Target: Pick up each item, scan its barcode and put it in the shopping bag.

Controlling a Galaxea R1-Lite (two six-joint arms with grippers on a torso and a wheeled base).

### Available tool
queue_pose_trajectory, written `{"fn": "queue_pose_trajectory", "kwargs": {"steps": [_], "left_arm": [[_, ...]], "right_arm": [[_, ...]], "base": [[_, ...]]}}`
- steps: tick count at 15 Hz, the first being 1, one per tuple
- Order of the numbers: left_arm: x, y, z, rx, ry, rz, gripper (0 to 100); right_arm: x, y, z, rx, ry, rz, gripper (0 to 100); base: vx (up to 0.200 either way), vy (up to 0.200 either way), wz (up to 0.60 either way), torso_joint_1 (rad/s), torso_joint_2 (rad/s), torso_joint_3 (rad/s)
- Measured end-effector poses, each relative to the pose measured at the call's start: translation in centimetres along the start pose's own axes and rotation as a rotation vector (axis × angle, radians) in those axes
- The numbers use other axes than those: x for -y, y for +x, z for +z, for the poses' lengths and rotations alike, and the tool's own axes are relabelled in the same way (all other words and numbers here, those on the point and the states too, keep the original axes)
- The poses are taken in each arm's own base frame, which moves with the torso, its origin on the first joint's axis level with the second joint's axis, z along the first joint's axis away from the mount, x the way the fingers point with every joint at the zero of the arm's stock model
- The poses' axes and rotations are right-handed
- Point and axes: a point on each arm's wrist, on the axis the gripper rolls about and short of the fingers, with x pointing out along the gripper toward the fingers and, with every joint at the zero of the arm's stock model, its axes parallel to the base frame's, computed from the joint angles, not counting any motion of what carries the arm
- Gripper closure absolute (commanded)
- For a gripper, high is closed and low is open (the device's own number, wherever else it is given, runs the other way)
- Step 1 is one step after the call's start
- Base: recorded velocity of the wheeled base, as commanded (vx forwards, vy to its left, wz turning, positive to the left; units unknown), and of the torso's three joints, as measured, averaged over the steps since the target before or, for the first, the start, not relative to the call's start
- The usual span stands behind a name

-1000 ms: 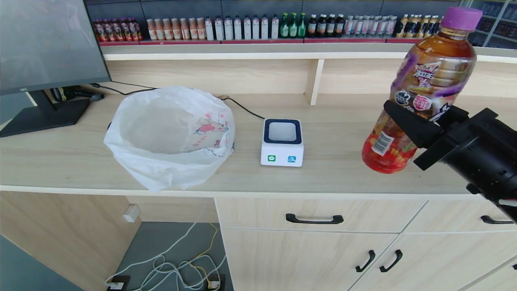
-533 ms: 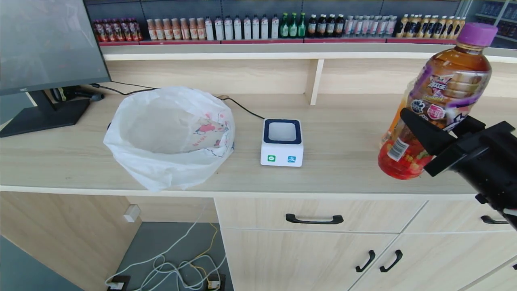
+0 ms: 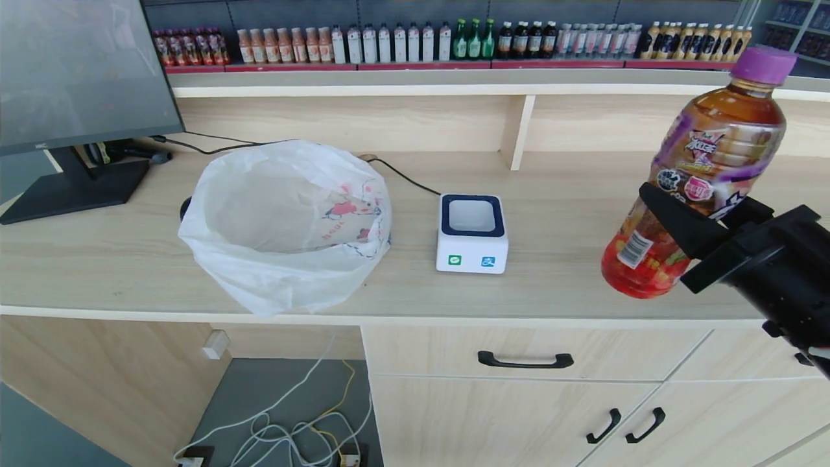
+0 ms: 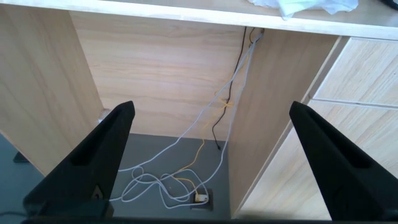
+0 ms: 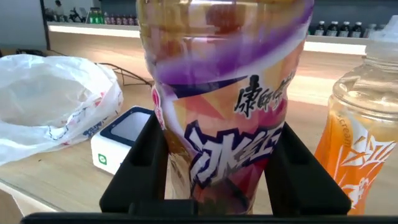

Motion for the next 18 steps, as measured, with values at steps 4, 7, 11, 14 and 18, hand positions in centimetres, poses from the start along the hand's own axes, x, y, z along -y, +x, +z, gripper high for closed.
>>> {"fn": "queue_pose_trajectory", "kwargs": {"steps": [4, 7, 11, 14, 18], "left_arm": [[0.0, 0.0, 0.0, 0.000, -0.001, 0.000, 0], [0.0, 0.0, 0.0, 0.000, 0.003, 0.000, 0], [0.0, 0.0, 0.0, 0.000, 0.003, -0.001, 0], [0.0, 0.0, 0.0, 0.001, 0.003, -0.001, 0], [0.0, 0.0, 0.0, 0.001, 0.003, 0.000, 0]], "right_arm": [[0.1, 0.4, 0.2, 0.013, -0.004, 0.002, 100], [0.2, 0.7, -0.1, 0.005, -0.012, 0.000, 100], [0.3, 2.3, -0.3, 0.020, -0.101, 0.085, 100], [1.5, 3.7, -0.1, 0.028, -0.262, 0.203, 100], [2.6, 5.7, -0.5, 0.085, -0.512, 0.329, 100]], "base": [[0.000, 0.200, 0.00, -0.004, 0.00, 0.002], [0.000, 0.067, 0.00, 0.002, 0.00, 0.001], [0.000, 0.000, 0.00, 0.000, 0.00, 0.000], [0.000, 0.000, 0.00, 0.000, 0.00, 0.000], [0.000, 0.000, 0.00, 0.000, 0.00, 0.000]]}}
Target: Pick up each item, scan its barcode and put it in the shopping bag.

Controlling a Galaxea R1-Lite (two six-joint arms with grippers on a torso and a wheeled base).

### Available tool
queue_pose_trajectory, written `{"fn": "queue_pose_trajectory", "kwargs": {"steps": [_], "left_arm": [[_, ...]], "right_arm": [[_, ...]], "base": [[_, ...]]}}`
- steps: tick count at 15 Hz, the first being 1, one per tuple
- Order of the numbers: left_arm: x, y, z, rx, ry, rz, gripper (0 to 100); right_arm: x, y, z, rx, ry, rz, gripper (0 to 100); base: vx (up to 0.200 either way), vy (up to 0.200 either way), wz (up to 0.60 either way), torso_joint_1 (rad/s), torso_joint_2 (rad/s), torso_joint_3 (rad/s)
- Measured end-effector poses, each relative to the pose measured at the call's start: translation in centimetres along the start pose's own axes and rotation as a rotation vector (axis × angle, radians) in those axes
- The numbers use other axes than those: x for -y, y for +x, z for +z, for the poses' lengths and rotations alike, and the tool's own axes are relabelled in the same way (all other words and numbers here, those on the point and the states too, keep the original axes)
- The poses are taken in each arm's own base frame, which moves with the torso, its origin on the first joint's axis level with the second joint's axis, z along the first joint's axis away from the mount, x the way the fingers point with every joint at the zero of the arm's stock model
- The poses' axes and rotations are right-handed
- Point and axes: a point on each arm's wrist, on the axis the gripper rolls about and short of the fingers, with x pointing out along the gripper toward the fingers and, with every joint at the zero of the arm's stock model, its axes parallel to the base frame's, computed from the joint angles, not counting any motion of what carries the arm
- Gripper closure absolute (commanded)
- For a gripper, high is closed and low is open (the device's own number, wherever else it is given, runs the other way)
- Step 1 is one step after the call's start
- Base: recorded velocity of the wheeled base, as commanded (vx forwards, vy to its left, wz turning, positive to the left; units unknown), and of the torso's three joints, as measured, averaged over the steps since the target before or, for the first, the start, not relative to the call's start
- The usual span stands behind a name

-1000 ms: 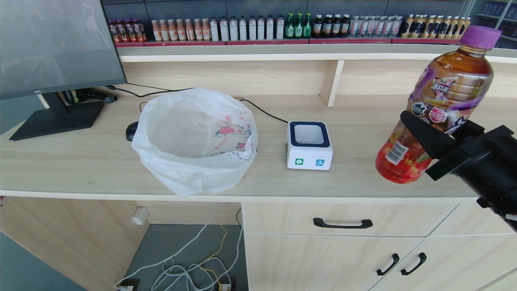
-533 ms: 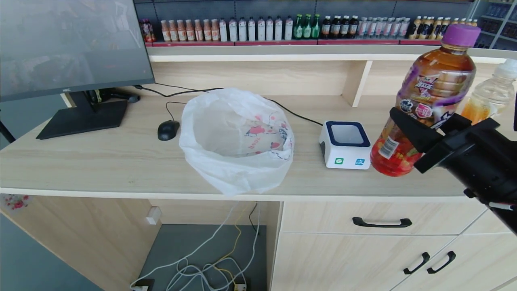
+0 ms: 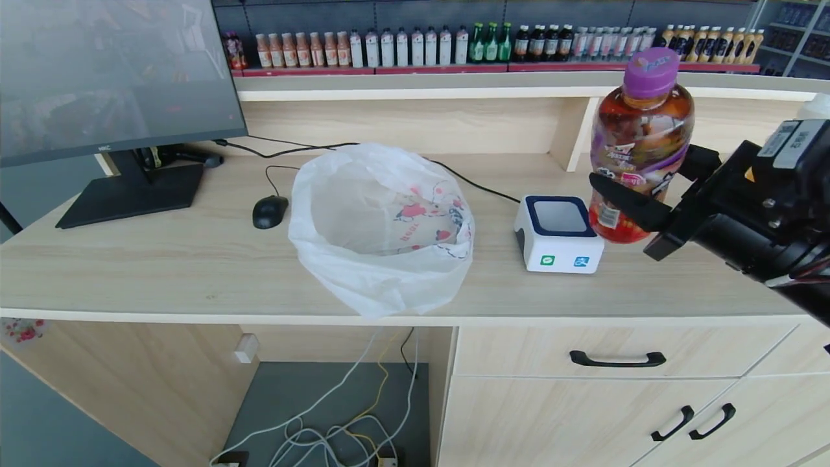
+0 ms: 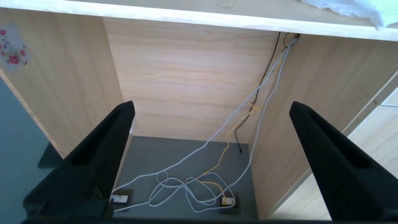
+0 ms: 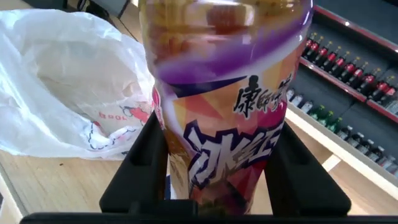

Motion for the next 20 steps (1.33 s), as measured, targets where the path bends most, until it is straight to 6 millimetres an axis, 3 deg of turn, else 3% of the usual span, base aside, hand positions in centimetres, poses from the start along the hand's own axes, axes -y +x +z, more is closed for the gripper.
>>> {"fn": "queue_pose_trajectory", "kwargs": {"steps": [3, 9, 16, 20], "left_arm": [[0.0, 0.0, 0.0, 0.000, 0.000, 0.000, 0], [0.0, 0.0, 0.0, 0.000, 0.000, 0.000, 0], [0.0, 0.0, 0.0, 0.000, 0.000, 0.000, 0], [0.0, 0.0, 0.0, 0.000, 0.000, 0.000, 0]], "right_arm": [[0.3, 1.9, -1.2, 0.068, -0.173, 0.061, 100], [0.9, 5.2, -2.9, 0.241, -0.352, 0.199, 100], [0.1, 5.7, -7.0, 0.241, -0.433, 0.283, 100], [0.5, 5.6, -7.6, 0.265, -0.496, 0.257, 100]], "base": [[0.000, 0.000, 0.00, 0.000, 0.00, 0.000], [0.000, 0.000, 0.00, 0.000, 0.00, 0.000], [0.000, 0.000, 0.00, 0.000, 0.00, 0.000], [0.000, 0.000, 0.00, 0.000, 0.00, 0.000]]}}
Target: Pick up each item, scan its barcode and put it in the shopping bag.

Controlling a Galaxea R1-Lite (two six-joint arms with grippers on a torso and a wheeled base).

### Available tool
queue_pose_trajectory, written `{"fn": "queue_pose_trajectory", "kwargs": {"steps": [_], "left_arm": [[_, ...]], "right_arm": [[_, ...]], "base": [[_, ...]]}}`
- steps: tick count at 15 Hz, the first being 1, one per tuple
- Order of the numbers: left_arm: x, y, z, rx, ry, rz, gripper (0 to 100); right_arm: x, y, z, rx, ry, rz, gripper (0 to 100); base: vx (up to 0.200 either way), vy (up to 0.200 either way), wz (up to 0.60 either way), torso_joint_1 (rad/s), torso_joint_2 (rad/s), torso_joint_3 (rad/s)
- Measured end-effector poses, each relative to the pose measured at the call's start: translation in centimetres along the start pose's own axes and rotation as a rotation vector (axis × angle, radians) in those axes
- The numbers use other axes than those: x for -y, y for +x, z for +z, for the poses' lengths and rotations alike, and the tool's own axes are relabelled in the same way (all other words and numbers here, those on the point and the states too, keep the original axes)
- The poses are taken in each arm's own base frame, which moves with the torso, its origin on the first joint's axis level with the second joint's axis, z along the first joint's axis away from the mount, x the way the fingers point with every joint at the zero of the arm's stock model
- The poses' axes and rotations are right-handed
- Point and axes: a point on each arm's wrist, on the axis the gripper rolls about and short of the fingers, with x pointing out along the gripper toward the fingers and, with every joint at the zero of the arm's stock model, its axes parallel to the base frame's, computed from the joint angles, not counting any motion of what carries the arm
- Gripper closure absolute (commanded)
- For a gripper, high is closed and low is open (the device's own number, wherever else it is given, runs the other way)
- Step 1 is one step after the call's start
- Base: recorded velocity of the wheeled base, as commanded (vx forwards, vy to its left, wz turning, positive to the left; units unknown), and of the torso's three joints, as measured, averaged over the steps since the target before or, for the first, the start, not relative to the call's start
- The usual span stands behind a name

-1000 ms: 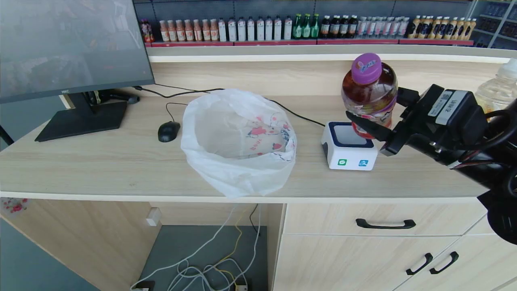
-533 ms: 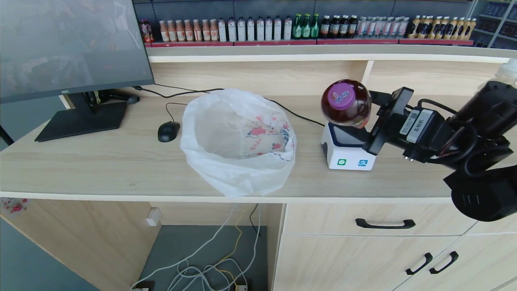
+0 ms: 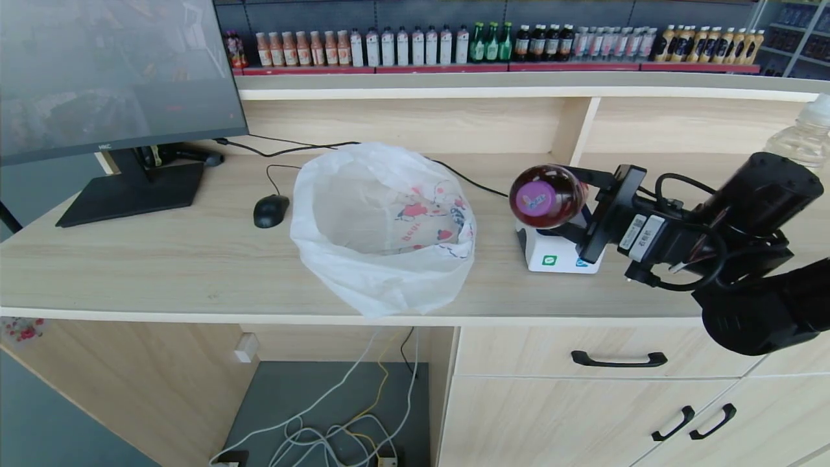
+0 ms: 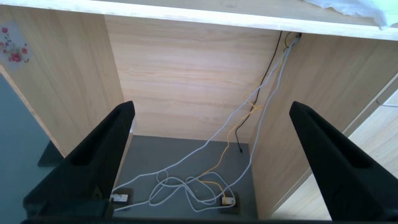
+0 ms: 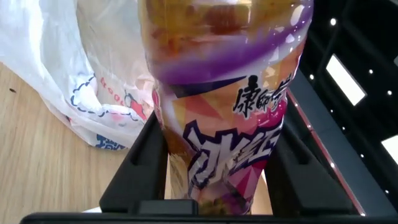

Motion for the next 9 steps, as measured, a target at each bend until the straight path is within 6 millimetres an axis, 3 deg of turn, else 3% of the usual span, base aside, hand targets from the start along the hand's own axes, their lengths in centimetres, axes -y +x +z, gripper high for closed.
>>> {"fn": "queue_pose_trajectory", "kwargs": {"steps": [9], "left_arm": [[0.0, 0.0, 0.0, 0.000, 0.000, 0.000, 0]], "right_arm": [[-1.5, -0.9, -1.1, 0.027, -0.092, -0.018, 100]], "base": [[0.000, 0.000, 0.00, 0.000, 0.00, 0.000]]}}
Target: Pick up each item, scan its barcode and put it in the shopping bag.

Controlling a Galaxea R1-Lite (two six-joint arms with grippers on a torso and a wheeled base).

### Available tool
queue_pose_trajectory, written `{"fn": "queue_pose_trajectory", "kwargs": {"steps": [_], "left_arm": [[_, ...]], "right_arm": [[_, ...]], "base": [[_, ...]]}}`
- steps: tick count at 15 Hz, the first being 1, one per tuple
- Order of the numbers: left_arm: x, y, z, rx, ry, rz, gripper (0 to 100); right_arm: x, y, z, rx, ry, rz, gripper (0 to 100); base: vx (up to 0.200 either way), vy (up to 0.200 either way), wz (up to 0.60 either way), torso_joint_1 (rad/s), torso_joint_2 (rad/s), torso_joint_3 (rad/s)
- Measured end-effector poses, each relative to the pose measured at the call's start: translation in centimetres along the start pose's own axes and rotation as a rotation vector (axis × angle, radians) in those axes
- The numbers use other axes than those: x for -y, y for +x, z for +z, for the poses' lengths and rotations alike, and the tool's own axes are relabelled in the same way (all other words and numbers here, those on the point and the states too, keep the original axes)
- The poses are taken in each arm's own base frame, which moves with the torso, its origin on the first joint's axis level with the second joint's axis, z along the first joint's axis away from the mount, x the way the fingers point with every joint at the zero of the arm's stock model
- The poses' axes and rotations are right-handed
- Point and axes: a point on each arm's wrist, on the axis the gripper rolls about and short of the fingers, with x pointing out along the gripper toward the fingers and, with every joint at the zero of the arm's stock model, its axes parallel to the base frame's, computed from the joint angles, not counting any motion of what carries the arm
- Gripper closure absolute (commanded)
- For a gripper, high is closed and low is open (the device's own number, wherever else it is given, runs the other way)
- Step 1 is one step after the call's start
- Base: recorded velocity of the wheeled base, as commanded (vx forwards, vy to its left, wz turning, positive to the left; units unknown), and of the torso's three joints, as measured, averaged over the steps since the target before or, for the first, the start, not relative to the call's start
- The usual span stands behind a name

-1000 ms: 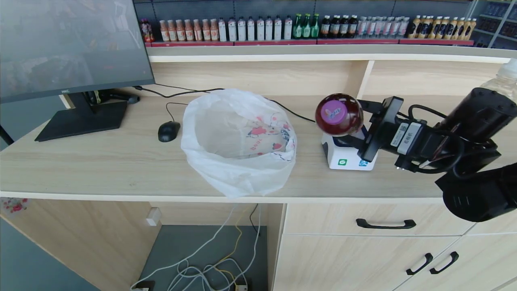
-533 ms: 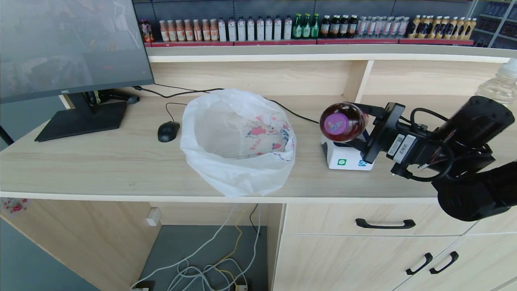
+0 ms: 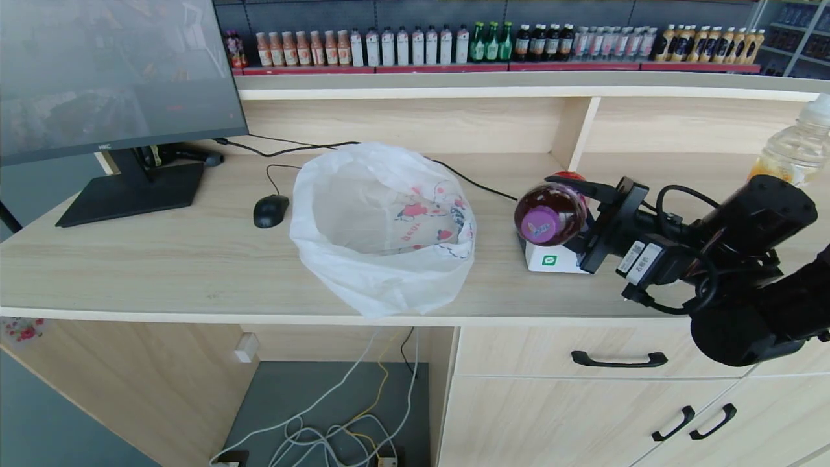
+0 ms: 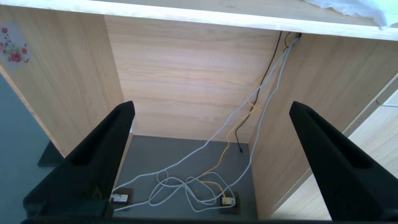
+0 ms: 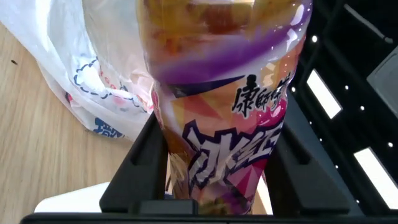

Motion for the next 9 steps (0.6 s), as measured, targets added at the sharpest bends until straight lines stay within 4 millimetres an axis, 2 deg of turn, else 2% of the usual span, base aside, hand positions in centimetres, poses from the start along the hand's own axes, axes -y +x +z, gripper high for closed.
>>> {"fn": "queue_pose_trajectory", "kwargs": {"steps": [9], "left_arm": [[0.00, 0.00, -0.01, 0.000, 0.000, 0.000, 0]], "right_arm": [[-1.01, -0.09, -0.52, -0.002, -0.061, 0.020, 100]], "base": [[0.000, 0.000, 0.00, 0.000, 0.00, 0.000]]}}
